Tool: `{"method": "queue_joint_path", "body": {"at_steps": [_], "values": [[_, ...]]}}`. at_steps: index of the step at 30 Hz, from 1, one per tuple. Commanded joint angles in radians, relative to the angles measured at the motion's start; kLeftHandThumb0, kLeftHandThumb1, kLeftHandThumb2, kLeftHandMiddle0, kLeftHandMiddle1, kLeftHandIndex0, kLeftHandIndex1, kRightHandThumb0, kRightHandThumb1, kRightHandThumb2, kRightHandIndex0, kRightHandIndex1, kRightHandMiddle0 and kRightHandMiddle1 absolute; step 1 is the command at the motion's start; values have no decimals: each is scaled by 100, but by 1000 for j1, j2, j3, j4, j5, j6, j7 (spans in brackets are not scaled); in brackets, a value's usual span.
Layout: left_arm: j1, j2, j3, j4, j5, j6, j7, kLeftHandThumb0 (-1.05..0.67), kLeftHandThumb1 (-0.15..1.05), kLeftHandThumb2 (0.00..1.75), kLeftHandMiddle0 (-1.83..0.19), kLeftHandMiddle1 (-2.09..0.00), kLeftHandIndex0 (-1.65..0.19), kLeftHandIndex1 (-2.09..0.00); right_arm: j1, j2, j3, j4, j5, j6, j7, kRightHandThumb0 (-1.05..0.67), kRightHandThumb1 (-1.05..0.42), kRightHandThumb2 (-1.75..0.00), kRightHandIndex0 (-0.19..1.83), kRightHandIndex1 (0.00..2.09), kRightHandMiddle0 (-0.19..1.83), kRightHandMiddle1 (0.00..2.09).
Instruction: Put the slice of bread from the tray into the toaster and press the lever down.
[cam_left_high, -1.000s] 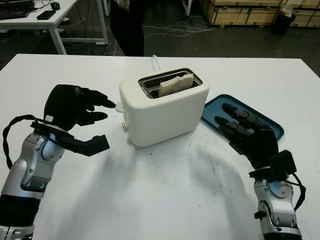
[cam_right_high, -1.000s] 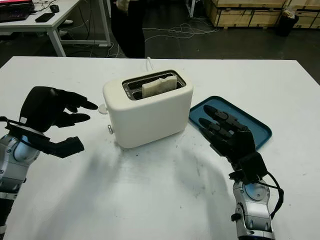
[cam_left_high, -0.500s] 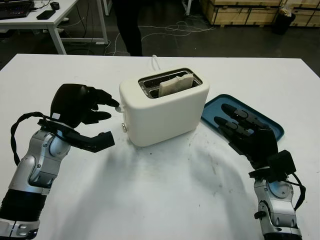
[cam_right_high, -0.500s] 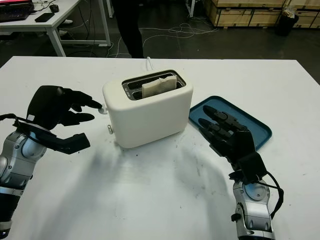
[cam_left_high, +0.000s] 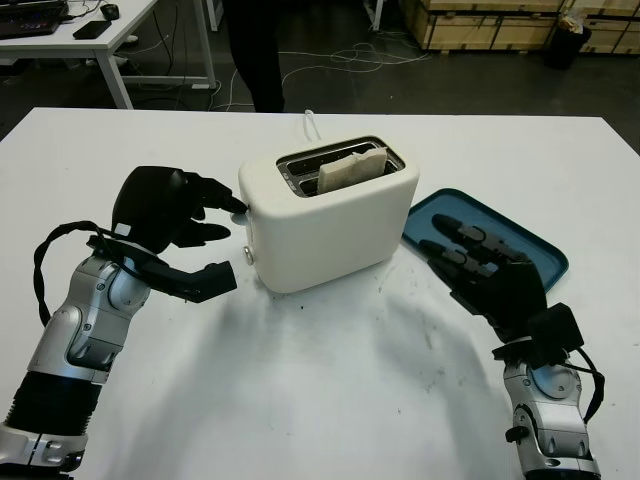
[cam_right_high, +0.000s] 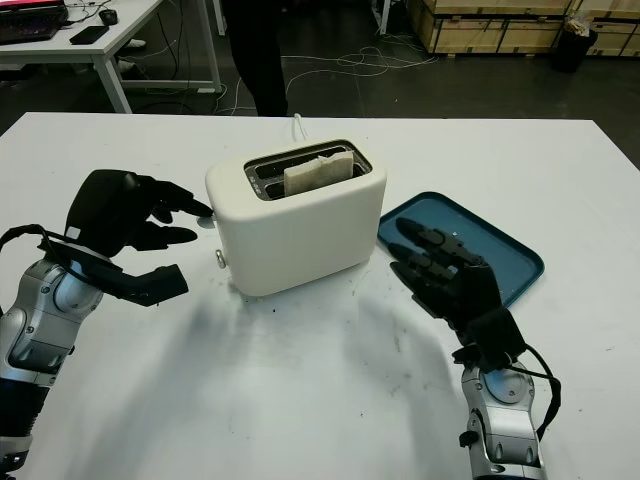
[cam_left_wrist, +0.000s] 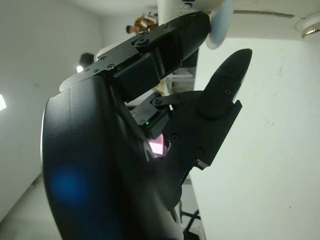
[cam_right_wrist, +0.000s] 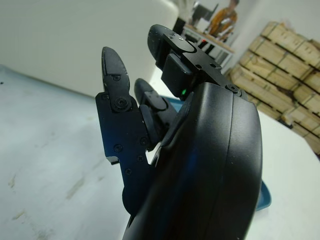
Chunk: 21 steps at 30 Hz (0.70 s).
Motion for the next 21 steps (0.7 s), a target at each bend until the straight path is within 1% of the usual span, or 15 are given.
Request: {"method": "queue_joint_path", "body": {"at_steps": [1, 8, 12, 13, 16, 21], "values": [[-21, -3, -11, 9, 4, -4, 10, -26, 56, 1, -117, -90, -136, -3, 5, -3, 4, -8, -9, 18, -1, -32, -92, -14, 80, 1, 73, 0], [-26, -6, -22, 21, 5, -3, 13, -29, 57, 0, -117, -92, -137, -3, 9, -4, 2, -15, -7, 28, 4, -35, -92, -14, 79, 0, 73, 0], [-27, -9, -26, 23, -5, -6, 10, -25, 58, 1, -116, -90, -138, -3, 10, -2, 0, -20, 5, 32, 12, -35, -92, -13, 79, 0, 73, 0], [-27, -9, -27, 26, -6, -10, 12, -22, 60, 1, -116, -92, -139, -3, 11, -3, 0, -19, 3, 29, 13, -35, -92, -13, 78, 0, 73, 0], [-31, -4, -31, 33, 1, -21, 23, -18, 62, 1, -116, -94, -140, -4, 11, -4, 1, -19, -1, 22, 15, -35, -92, -13, 79, 0, 74, 1], [-39, -4, -38, 44, -2, -33, 29, -17, 65, 2, -113, -93, -141, -4, 12, -4, -3, -18, 4, 20, 20, -35, -92, -13, 79, 0, 73, 0]]}}
